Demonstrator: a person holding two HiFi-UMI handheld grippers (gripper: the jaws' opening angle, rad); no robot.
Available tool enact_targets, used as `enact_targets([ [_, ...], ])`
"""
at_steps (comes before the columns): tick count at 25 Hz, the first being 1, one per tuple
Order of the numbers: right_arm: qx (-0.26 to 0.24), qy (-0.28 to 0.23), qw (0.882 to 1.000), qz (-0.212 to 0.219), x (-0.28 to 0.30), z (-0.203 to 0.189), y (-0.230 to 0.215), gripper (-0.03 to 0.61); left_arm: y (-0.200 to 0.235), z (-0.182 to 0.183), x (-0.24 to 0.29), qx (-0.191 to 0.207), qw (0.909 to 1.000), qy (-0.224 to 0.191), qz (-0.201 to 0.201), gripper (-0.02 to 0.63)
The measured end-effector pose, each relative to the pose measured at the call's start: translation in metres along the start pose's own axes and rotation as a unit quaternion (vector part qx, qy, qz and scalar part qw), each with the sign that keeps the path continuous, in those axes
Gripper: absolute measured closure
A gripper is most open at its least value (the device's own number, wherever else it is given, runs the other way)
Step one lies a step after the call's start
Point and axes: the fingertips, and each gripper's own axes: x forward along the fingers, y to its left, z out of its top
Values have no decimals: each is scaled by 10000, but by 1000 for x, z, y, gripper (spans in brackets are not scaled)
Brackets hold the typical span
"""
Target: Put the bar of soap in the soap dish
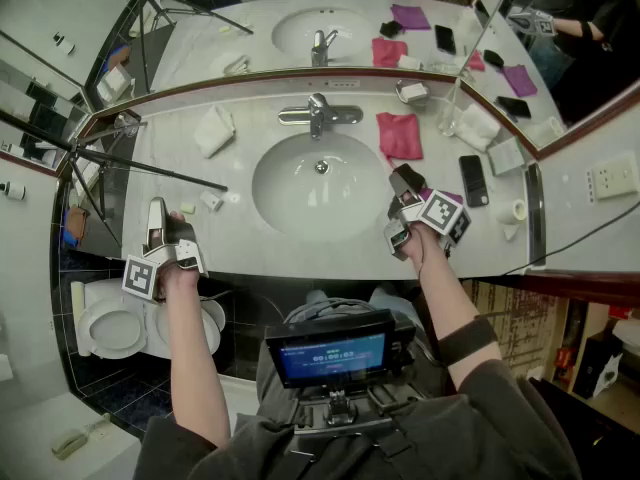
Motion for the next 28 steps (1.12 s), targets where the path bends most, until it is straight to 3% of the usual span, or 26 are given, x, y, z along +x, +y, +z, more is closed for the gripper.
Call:
enact_targets([
  [6,-1061,133,9927,-554,-21,30,-31,557,-35,-38,33,479,9975,450,-254,609],
  [10,-1732,168,9810,-854,-38,51,-44,557,-57,-72,58,758,9925,840,-461,609],
  [16,-2944,183,9447,-1430,-62,83,-67,557,-84,-131,86,1515,9752,1518,-547,609],
  [21,-3597,359,9122,-1929,-79,98,-89,557,-95,-184,100,2376,9462,2166,-356,609],
  [24,-3666,554,9031,-2168,-89,99,-106,557,-97,-217,104,2951,9186,2618,-233,609],
  [28,-3444,973,8992,-2517,-103,95,-134,557,-95,-257,105,3561,8782,3194,-52,609],
])
